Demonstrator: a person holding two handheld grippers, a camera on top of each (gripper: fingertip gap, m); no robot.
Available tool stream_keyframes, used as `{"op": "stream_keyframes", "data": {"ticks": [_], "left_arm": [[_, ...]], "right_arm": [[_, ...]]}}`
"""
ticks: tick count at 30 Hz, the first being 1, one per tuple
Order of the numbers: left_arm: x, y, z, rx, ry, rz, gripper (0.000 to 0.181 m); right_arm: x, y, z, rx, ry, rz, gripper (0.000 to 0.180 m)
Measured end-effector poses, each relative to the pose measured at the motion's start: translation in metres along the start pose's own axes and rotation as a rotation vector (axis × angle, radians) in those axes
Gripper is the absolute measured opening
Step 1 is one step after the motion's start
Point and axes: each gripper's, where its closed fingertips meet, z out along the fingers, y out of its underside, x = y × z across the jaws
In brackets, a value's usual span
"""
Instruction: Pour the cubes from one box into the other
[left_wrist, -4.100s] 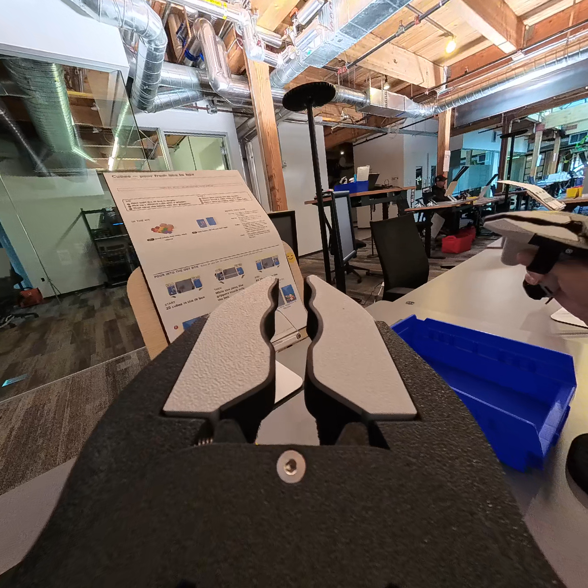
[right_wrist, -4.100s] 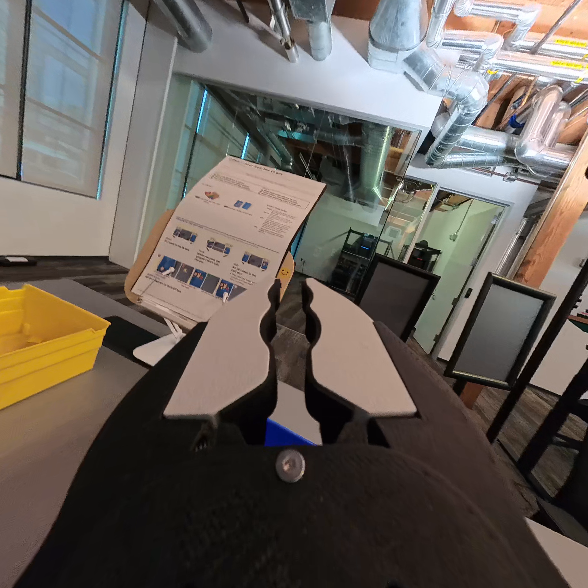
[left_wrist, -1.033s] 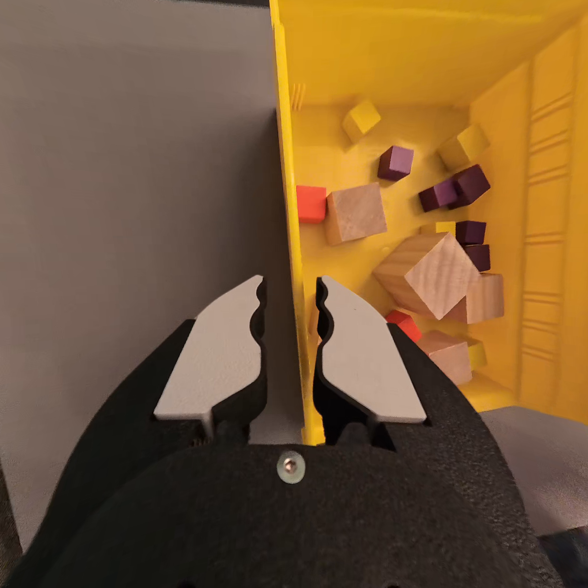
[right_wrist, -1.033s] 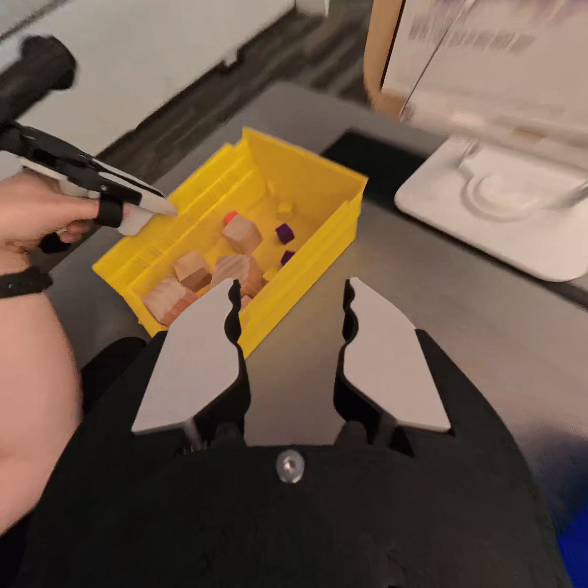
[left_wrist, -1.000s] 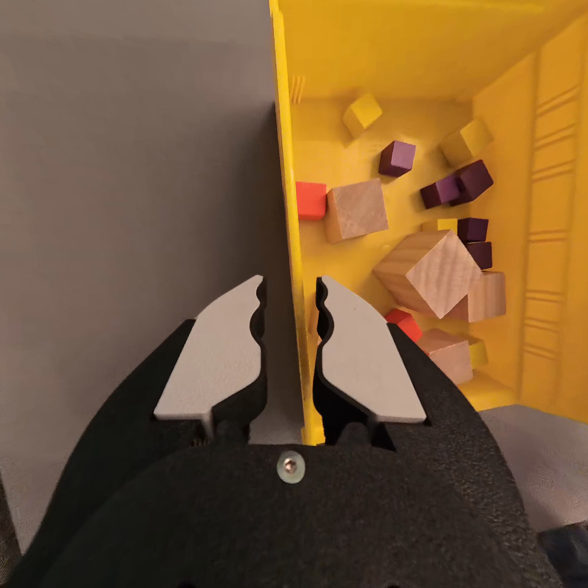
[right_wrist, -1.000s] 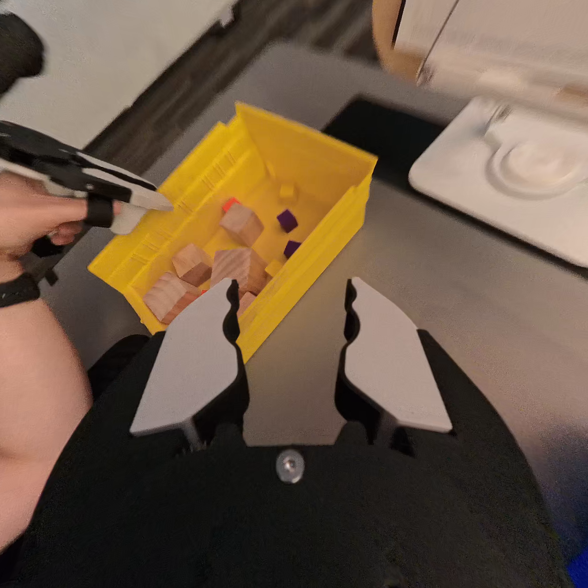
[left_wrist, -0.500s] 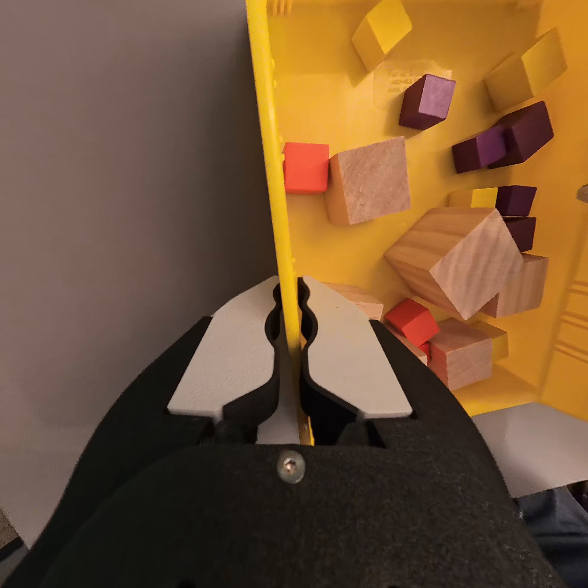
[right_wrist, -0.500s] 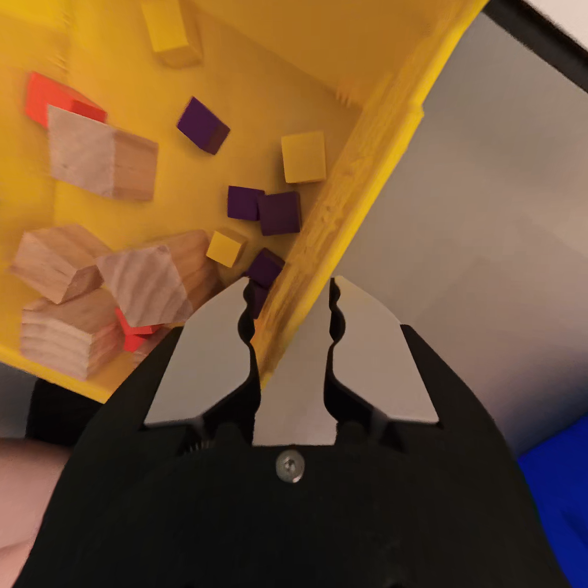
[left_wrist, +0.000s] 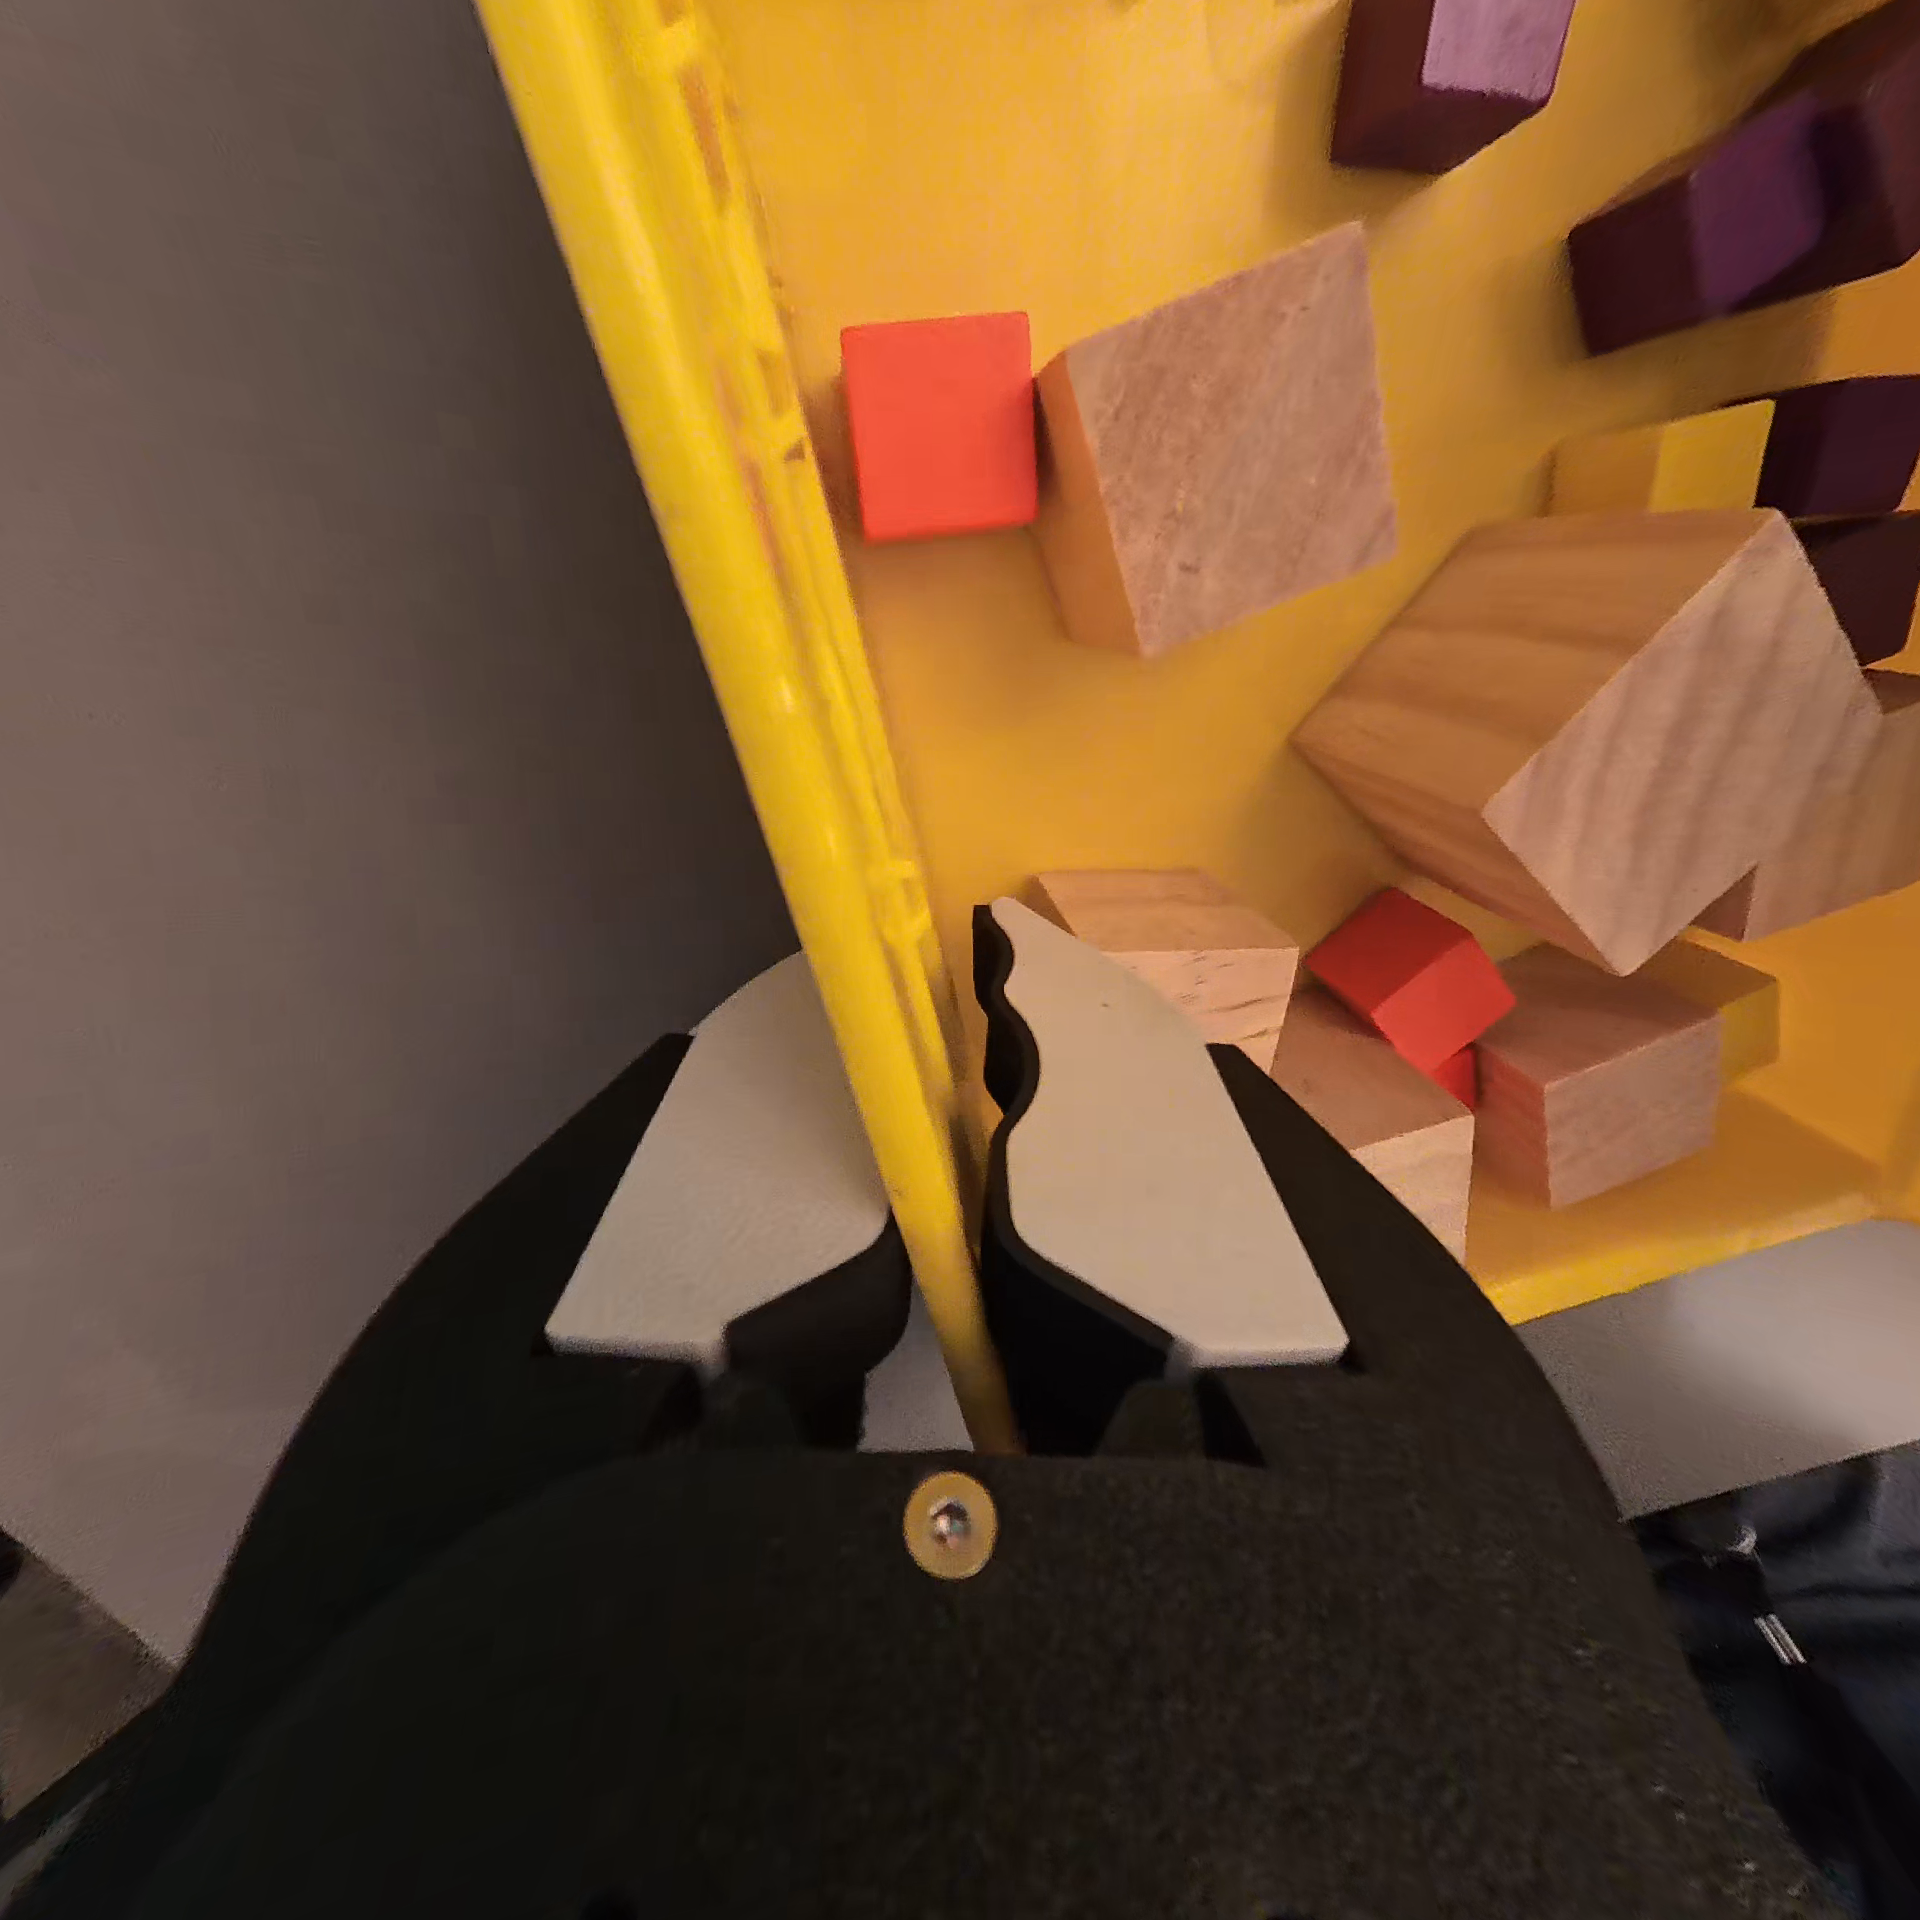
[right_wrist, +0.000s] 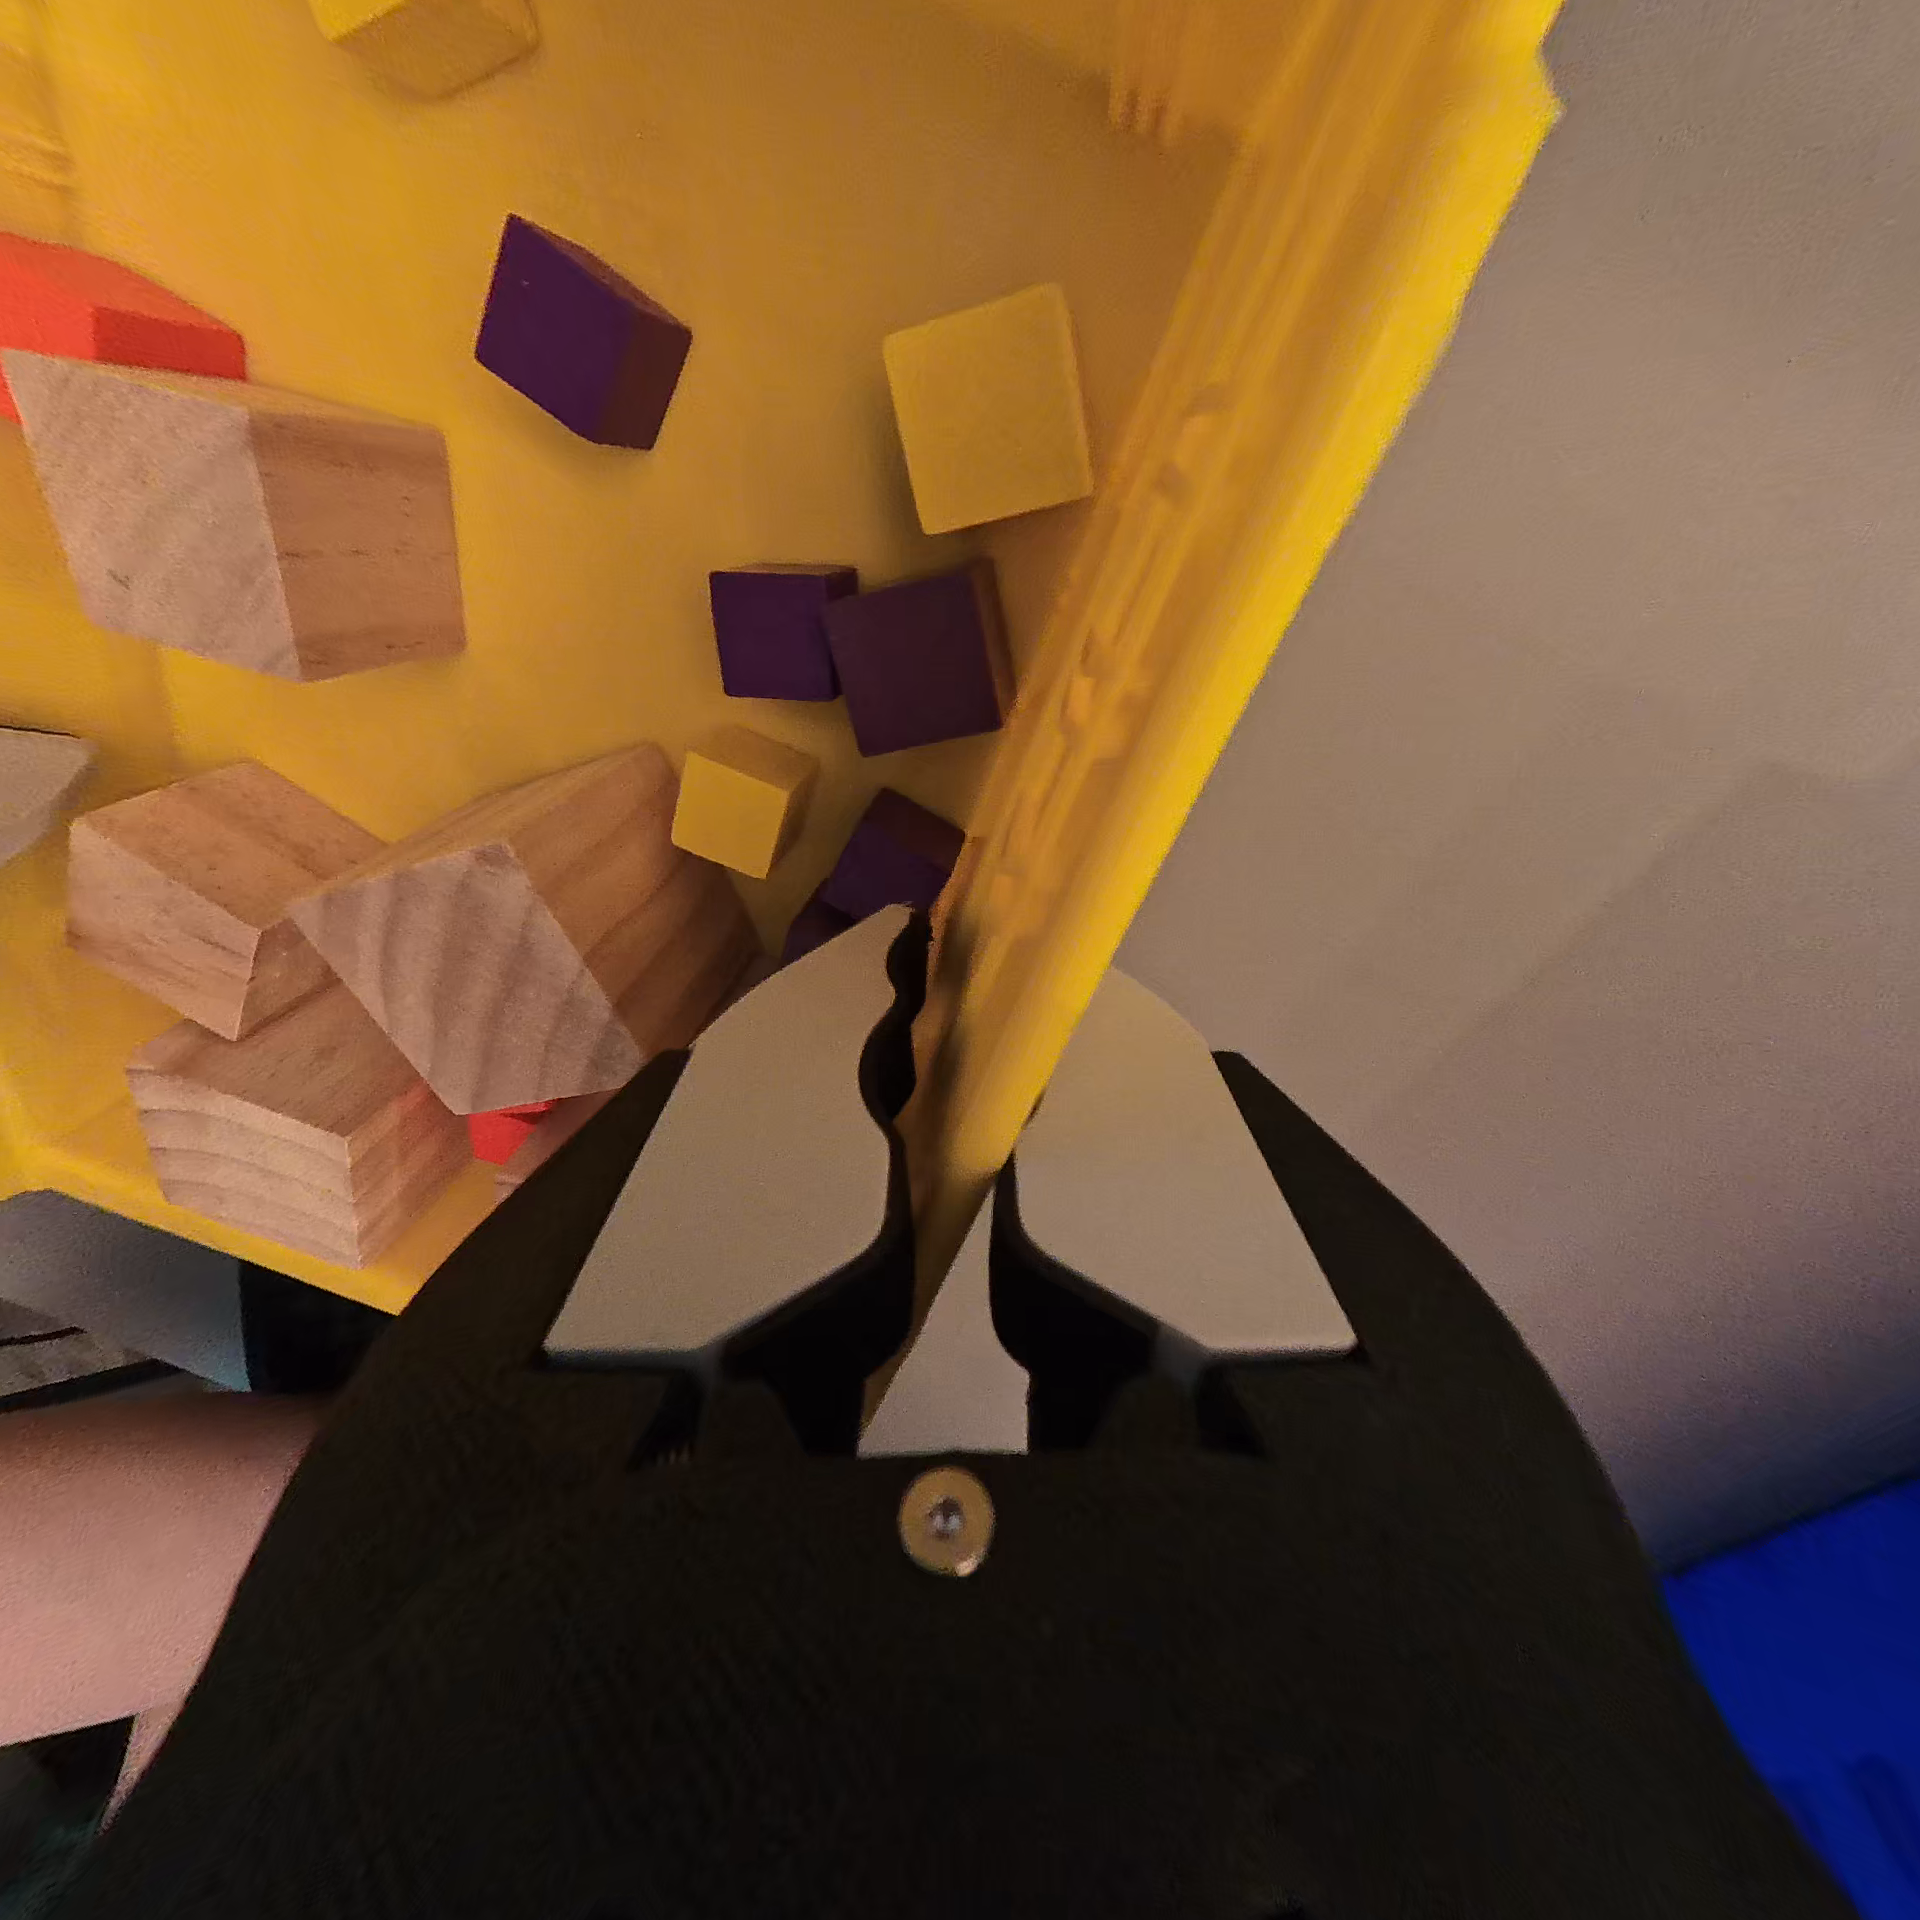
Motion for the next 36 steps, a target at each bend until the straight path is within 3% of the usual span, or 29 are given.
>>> {"op": "stream_keyframes", "data": {"ticks": [11,17,26,36], "left_arm": [[0.017,-0.006,-0.004,-0.031,-0.063,0.056,0.007],[0.044,-0.018,-0.029,0.025,-0.182,0.139,0.008],[0.143,-0.052,-0.085,0.163,-0.188,0.253,0.01],[0.288,-0.135,-0.155,0.182,-0.32,0.533,0.012]], "right_arm": [[0.015,0.005,-0.003,0.019,-0.019,0.029,0.006],[0.034,0.011,-0.022,0.105,-0.093,0.032,0.005],[0.105,0.039,-0.118,0.261,-0.056,0.03,0.005],[0.226,0.079,-0.214,0.435,-0.129,0.229,0.006]]}}
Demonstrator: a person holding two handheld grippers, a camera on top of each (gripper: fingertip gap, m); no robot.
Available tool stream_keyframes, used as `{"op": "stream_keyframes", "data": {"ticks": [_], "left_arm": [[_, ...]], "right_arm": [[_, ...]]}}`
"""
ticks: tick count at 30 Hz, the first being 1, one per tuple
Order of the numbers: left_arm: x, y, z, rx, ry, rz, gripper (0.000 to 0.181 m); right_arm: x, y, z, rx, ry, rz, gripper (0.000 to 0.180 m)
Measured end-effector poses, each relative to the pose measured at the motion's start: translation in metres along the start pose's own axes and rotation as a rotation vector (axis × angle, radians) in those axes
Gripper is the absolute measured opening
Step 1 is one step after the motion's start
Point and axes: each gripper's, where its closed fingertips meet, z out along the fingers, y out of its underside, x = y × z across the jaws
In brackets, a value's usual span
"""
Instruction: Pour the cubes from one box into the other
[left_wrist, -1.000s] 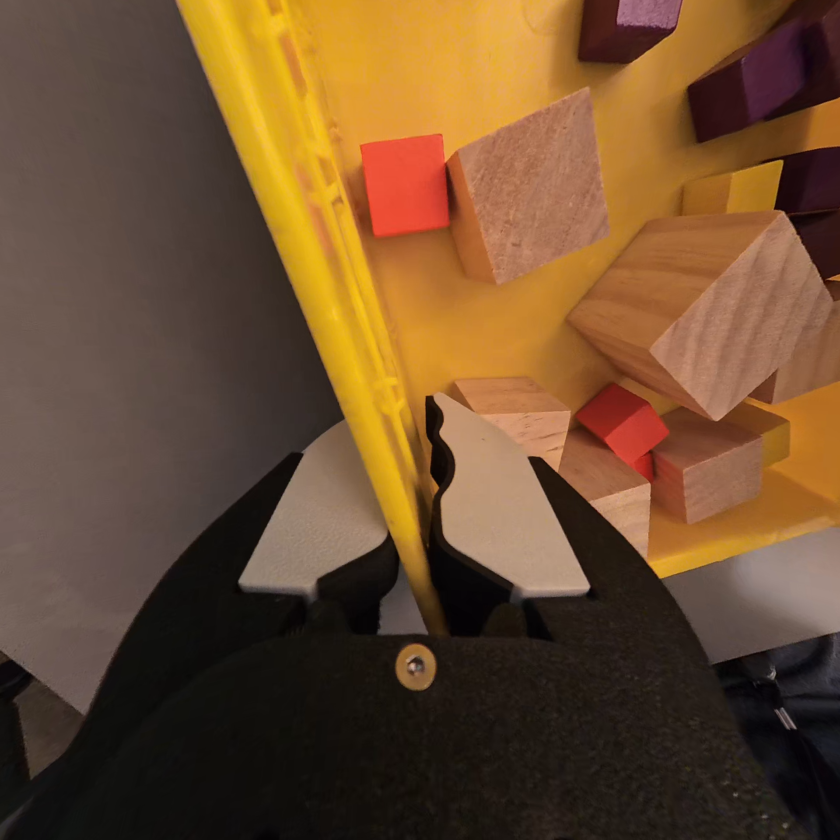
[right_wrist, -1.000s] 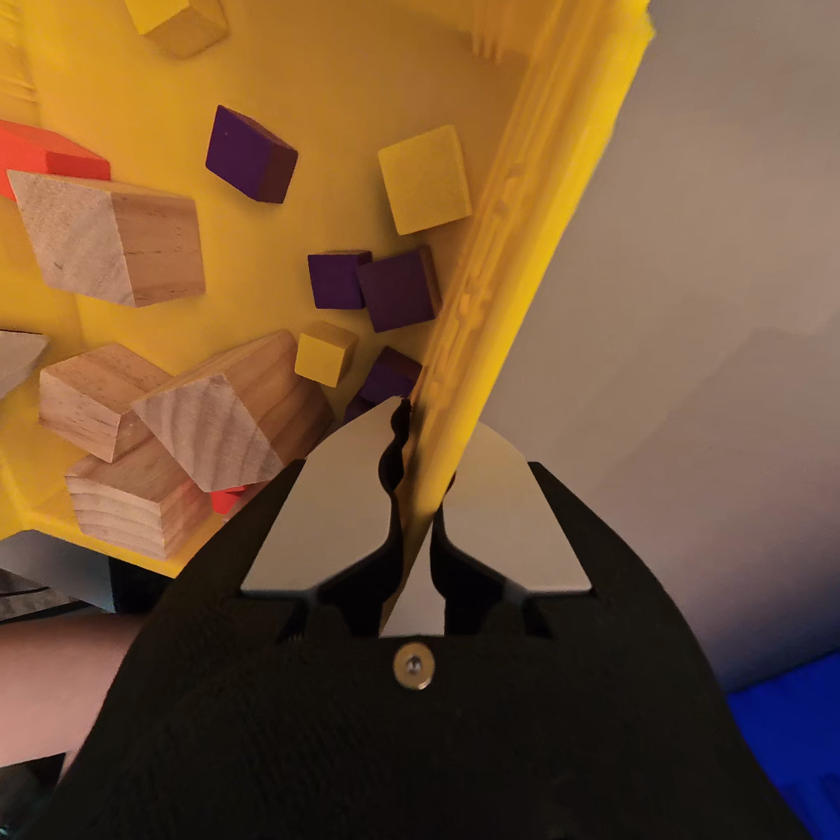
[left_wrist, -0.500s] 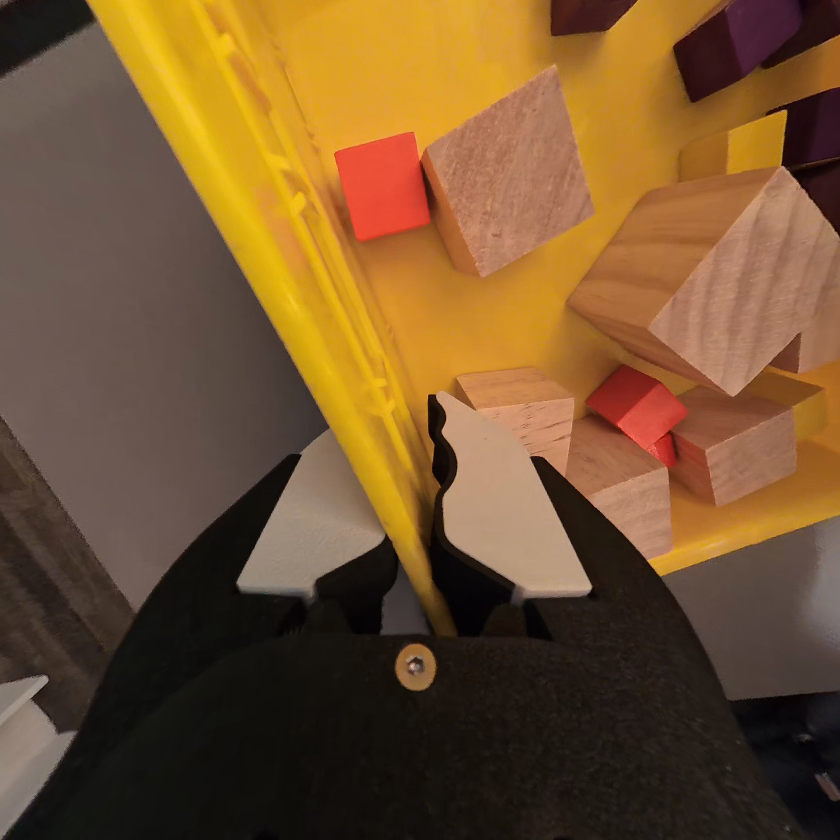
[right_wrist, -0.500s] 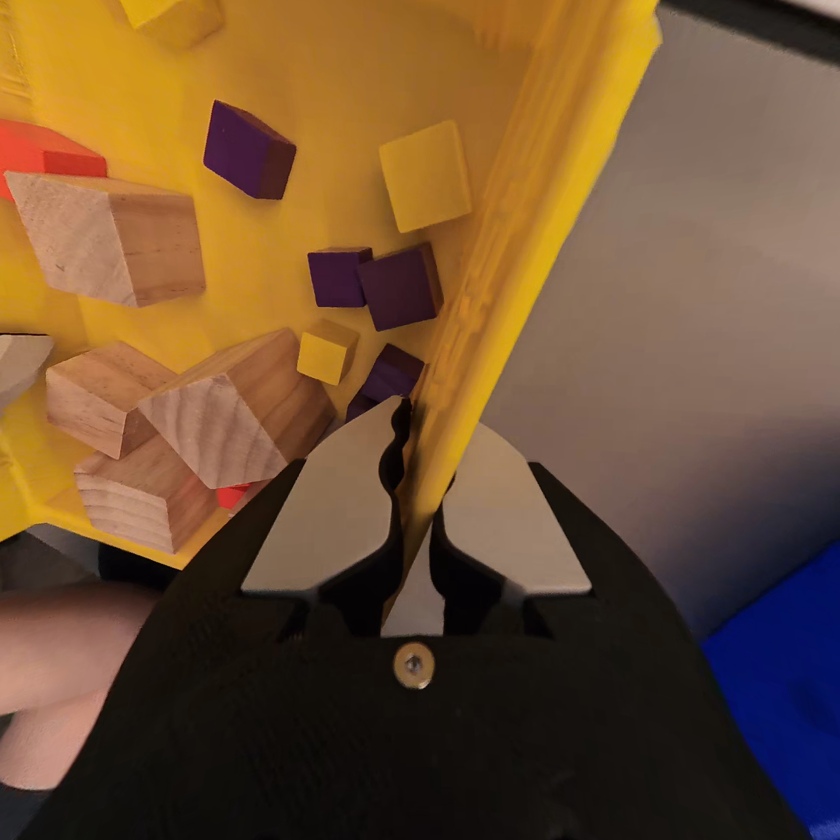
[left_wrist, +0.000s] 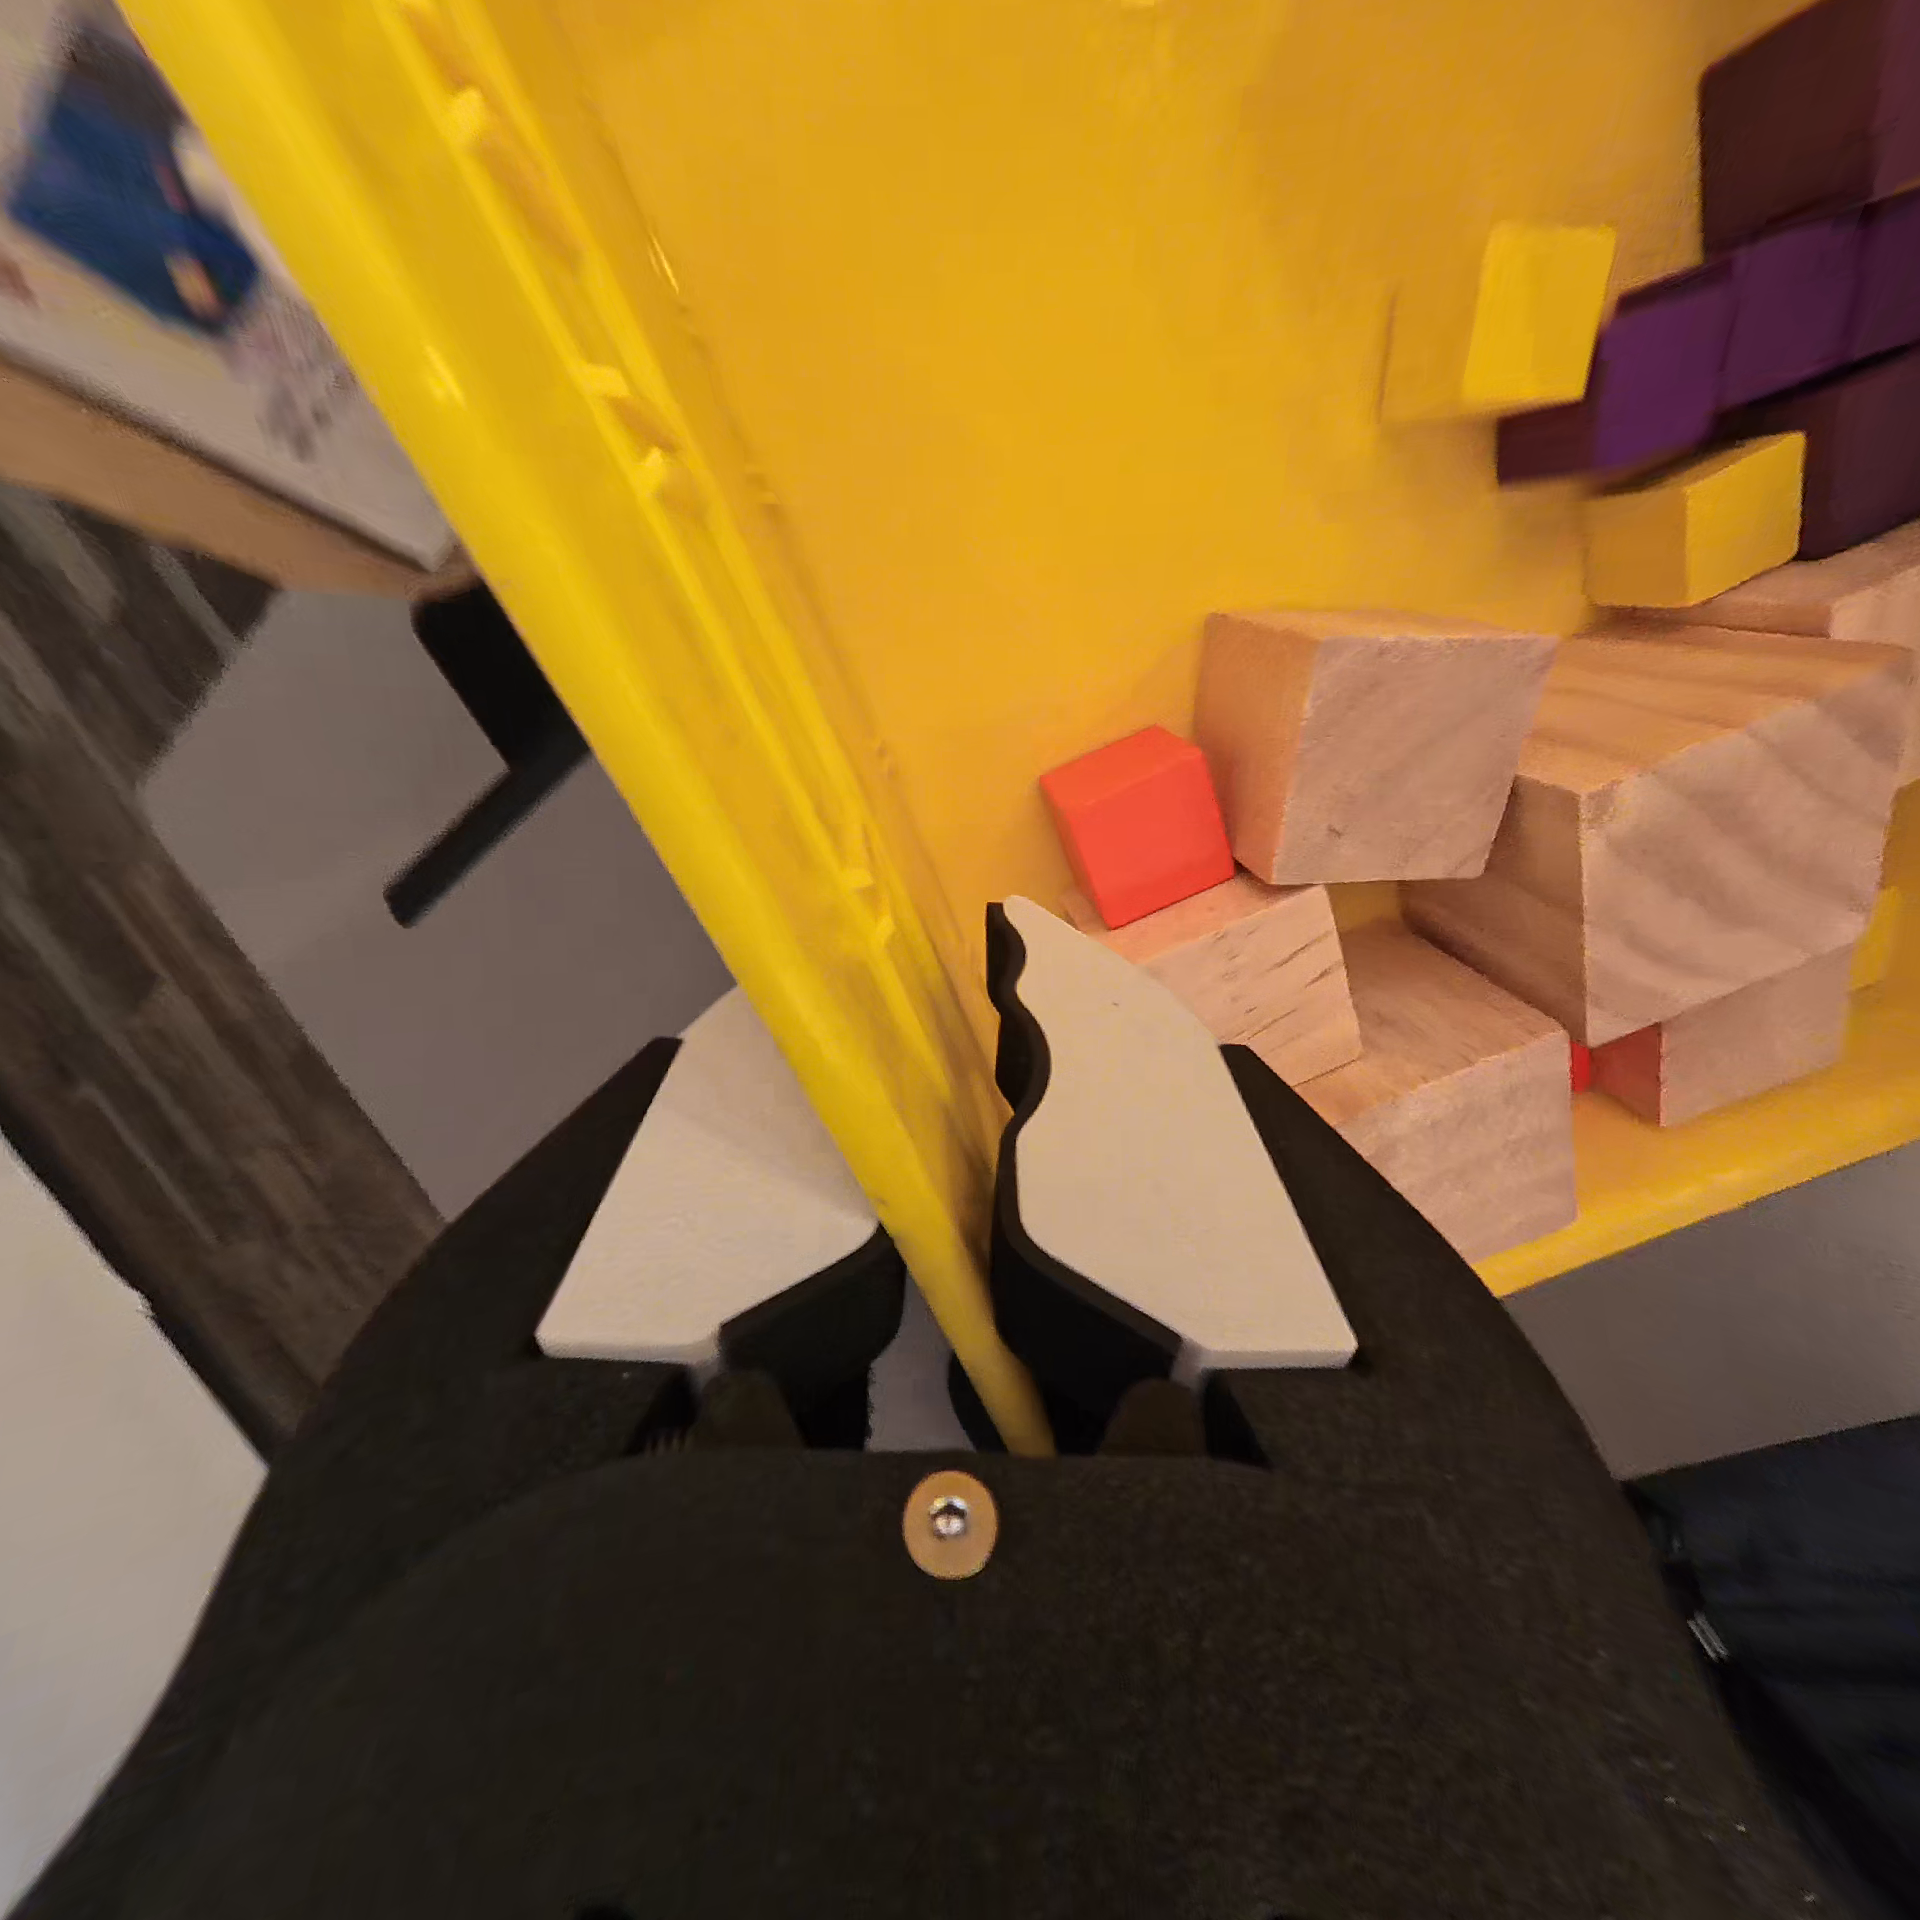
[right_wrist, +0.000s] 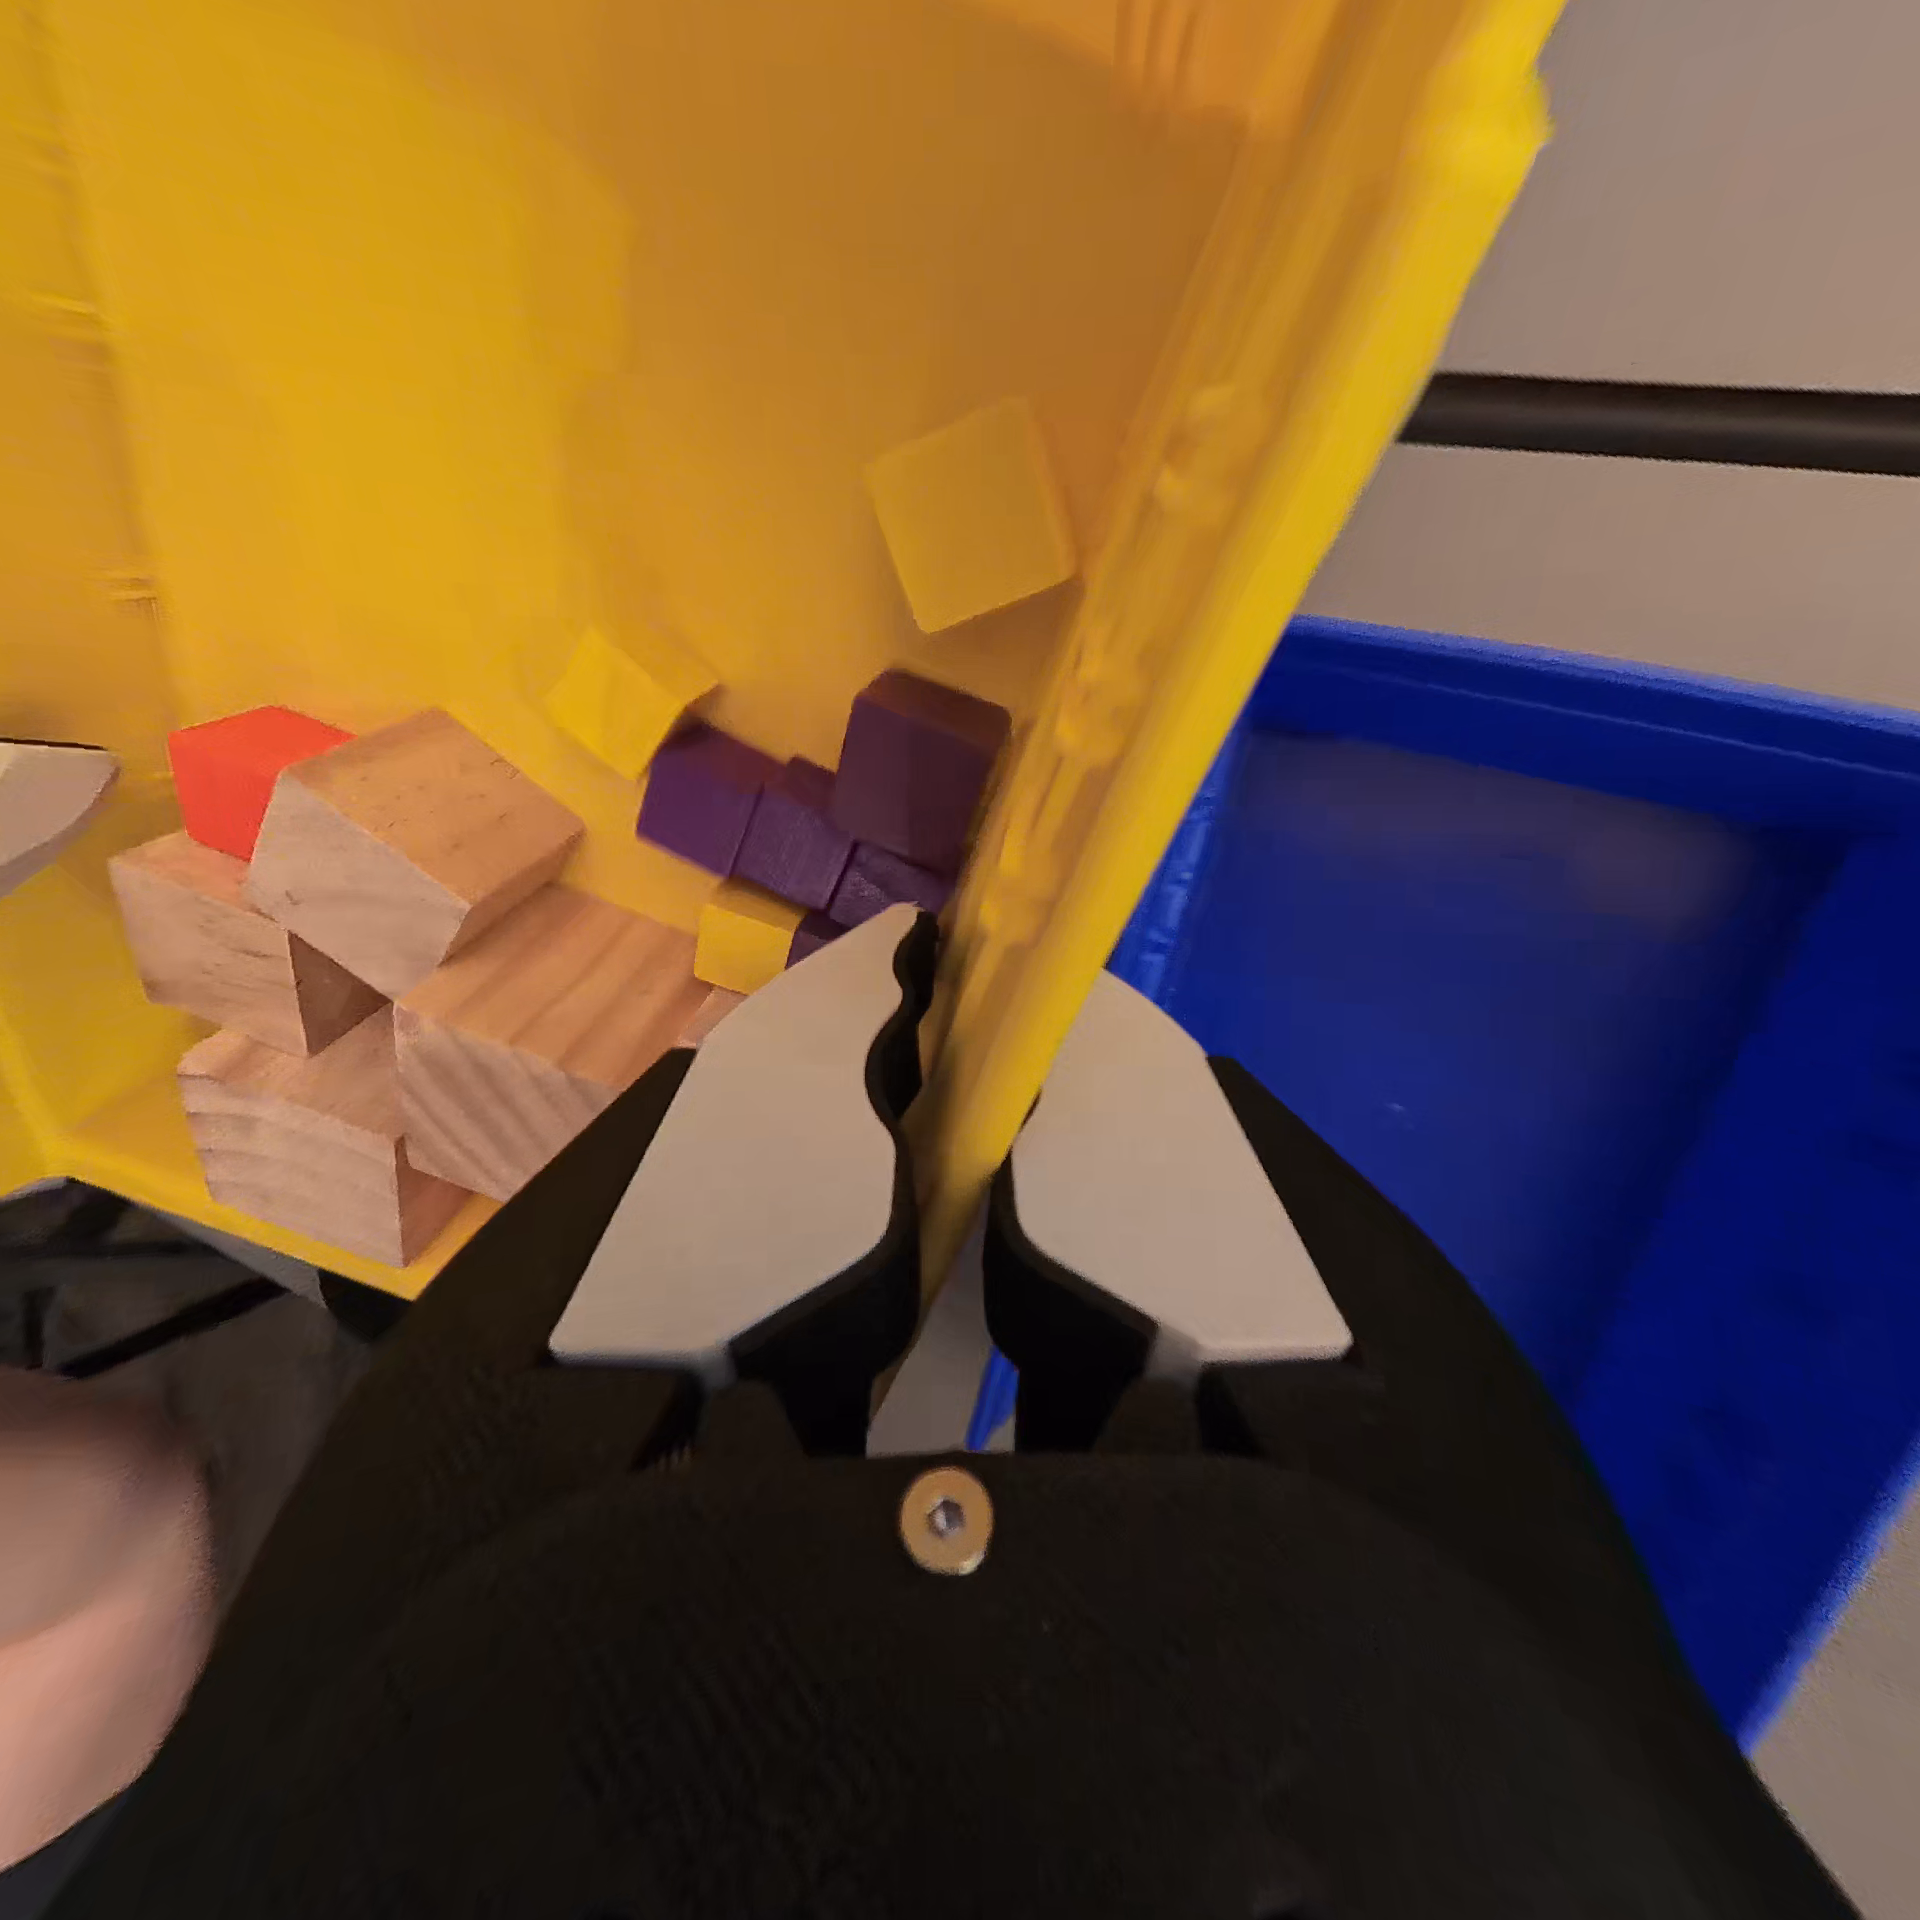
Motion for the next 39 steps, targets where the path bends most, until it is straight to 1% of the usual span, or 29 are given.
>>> {"op": "stream_keyframes", "data": {"ticks": [4,7,10,14,17,19,23,28,33,37,39], "left_arm": [[0.037,-0.059,-0.018,0.069,-0.057,0.107,0.012],[0.068,-0.098,-0.019,0.156,-0.082,0.179,0.012],[0.098,-0.128,-0.012,0.251,-0.115,0.244,0.012],[0.127,-0.154,0.001,0.36,-0.159,0.296,0.012],[0.14,-0.165,0.007,0.422,-0.208,0.316,0.011],[0.144,-0.169,0.01,0.454,-0.254,0.312,0.011],[0.151,-0.171,0.011,0.543,-0.263,0.268,0.011],[0.151,-0.174,-0.003,0.665,-0.284,0.235,0.011],[0.147,-0.179,-0.017,0.753,-0.356,0.261,0.012],[0.15,-0.18,-0.02,0.806,-0.355,0.267,0.013],[0.15,-0.18,-0.024,0.843,-0.381,0.27,0.013]], "right_arm": [[0.054,-0.003,-0.038,0.126,-0.005,0.077,0.006],[0.096,0.0,-0.057,0.24,0.011,0.131,0.006],[0.135,0.006,-0.066,0.356,0.042,0.165,0.006],[0.175,0.014,-0.068,0.492,0.096,0.175,0.005],[0.192,0.019,-0.065,0.582,0.116,0.166,0.006],[0.201,0.015,-0.062,0.617,0.099,0.165,0.005],[0.21,0.009,-0.07,0.669,0.126,0.114,0.005],[0.205,0.003,-0.094,0.765,0.191,0.05,0.005],[0.202,-0.006,-0.102,0.878,0.163,0.011,0.005],[0.203,-0.007,-0.109,0.939,0.175,-0.012,0.005],[0.202,-0.008,-0.114,0.973,0.181,-0.026,0.004]]}}
